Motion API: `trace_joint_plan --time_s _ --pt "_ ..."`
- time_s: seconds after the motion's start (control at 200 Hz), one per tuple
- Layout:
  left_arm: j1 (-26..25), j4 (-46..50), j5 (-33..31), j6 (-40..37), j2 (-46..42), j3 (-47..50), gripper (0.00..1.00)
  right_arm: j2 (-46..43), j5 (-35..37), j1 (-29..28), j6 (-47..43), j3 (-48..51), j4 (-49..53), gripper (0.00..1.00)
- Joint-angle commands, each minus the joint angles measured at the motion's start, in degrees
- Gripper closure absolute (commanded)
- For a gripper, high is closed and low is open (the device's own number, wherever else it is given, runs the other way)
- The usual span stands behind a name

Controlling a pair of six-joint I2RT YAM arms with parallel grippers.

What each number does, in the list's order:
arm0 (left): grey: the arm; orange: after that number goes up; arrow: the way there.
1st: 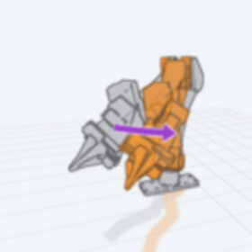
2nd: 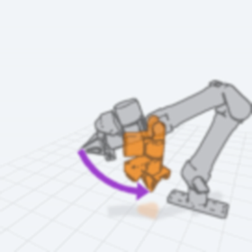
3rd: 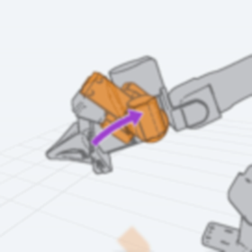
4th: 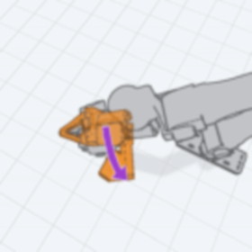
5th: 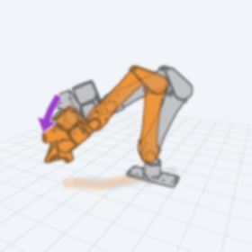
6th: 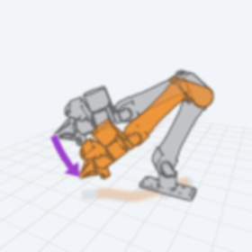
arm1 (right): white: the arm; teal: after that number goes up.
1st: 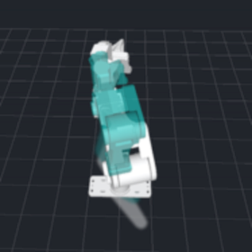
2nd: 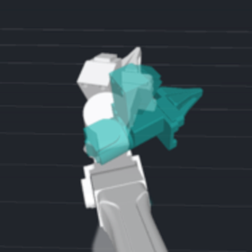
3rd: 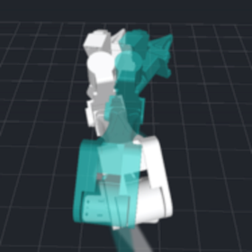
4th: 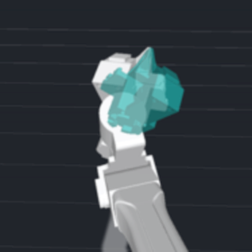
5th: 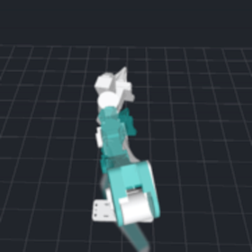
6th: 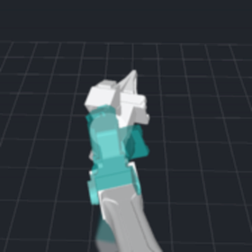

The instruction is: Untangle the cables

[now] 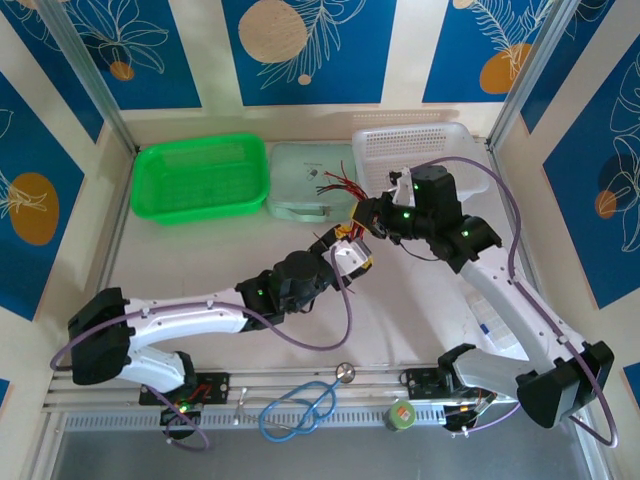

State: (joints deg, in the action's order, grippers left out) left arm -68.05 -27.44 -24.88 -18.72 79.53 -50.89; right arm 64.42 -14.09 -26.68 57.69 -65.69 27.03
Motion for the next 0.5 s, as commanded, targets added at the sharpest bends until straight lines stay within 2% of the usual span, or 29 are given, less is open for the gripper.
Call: trace_joint_plan --time_s 0.0,0.1,0.205,0.29,0.4,0.495 --pt "-0.3 -4.5 -3.6 -1.1 0.4 -2.1 0.53 -1.9 -0.4 -0.4 1.1 0.9 -1.2 1.00" --pt "-0.2 -2.8 -3.8 -1.0 0.8 -2.9 0.73 -2.5 -0.1 -0.2 1.5 1.3 -1.3 1.00" --pt "-0.2 0.1 -5.4 -0.8 -0.5 -3.0 1.00 -3.9 0.9 0.4 1.5 1.9 -0.5 1.00" --pt "0.0 4.2 -6.4 0.2 -3.8 -2.8 1.00 -5.6 2.5 1.1 1.2 3.1 0.7 1.00" --pt "2.3 14.4 -2.6 5.3 -10.5 -4.0 1.00 -8.0 3.9 1.9 -1.3 5.4 1.3 0.67" --pt "7.7 23.4 6.5 13.2 -16.2 -5.0 1.00 -11.1 3.5 1.9 -7.0 8.4 -0.5 0.40"
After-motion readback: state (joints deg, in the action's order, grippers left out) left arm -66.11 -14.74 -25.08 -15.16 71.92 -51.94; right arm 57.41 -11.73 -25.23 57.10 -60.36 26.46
